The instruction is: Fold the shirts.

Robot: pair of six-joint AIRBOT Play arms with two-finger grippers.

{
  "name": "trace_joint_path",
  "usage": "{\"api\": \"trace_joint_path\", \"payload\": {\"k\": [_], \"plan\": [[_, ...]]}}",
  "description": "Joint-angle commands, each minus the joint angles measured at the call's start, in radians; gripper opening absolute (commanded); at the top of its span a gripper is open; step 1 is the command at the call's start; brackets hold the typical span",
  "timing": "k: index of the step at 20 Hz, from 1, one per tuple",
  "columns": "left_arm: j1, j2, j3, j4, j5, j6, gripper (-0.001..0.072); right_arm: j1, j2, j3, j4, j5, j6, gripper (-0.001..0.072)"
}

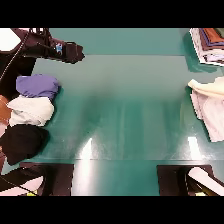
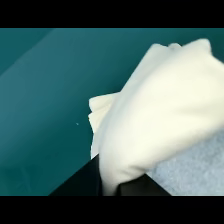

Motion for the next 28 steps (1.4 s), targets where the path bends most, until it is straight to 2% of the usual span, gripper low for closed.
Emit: {"api": "trace_joint_path", "payload": {"k": [1,2,3,4,5,8,13,17,18,20,21,22,28], "plan": [[0.000,0.000,0.000,0.001,-0.003,0.023,0.0024,-0.067,0.100,-0.138,-0.134,0.057,0.011,0.0020],[0.000,0.000,0.000,0.001,-0.004,0.023,0.0024,-0.092,0.125,-0.178,-0.170,0.068,0.017,0.0035],[0.000,0.000,0.000,0.001,-0.003,0.023,0.0024,-0.120,0.148,-0.213,-0.206,0.078,0.019,0.0160],[0.000,0.000,0.000,0.001,-0.004,0.023,0.0024,-0.153,0.170,-0.248,-0.235,0.084,0.019,0.0388],[0.000,0.000,0.000,0.001,-0.004,0.023,0.0024,-0.184,0.189,-0.280,-0.243,0.084,0.018,0.0565],[0.000,0.000,0.000,0.001,-0.004,0.023,0.0024,-0.196,0.213,-0.300,-0.198,0.076,0.016,0.0581],[0.000,0.000,0.000,-0.001,-0.001,0.023,0.0025,0.099,0.241,-0.300,-0.083,0.015,0.009,0.0581],[0.000,0.000,0.000,-0.003,0.019,0.023,0.0025,0.452,0.238,-0.300,-0.078,-0.073,0.009,0.0567],[0.000,0.000,0.000,-0.003,0.024,0.023,0.0025,0.528,0.238,-0.300,-0.078,-0.106,0.009,0.0494],[0.000,0.000,0.000,-0.003,0.032,0.023,0.0025,0.667,0.238,-0.300,-0.084,-0.169,0.009,0.0185],[0.000,0.000,0.000,-0.003,0.034,0.023,0.0025,0.723,0.238,-0.300,-0.084,-0.193,0.009,0.0053],[0.000,0.000,0.000,-0.003,0.034,0.023,0.0025,0.765,0.238,-0.300,-0.084,-0.208,0.009,0.0016],[0.000,0.000,0.000,-0.003,0.034,0.023,0.0025,0.841,0.237,-0.300,-0.081,-0.192,0.009,0.0017]]}}
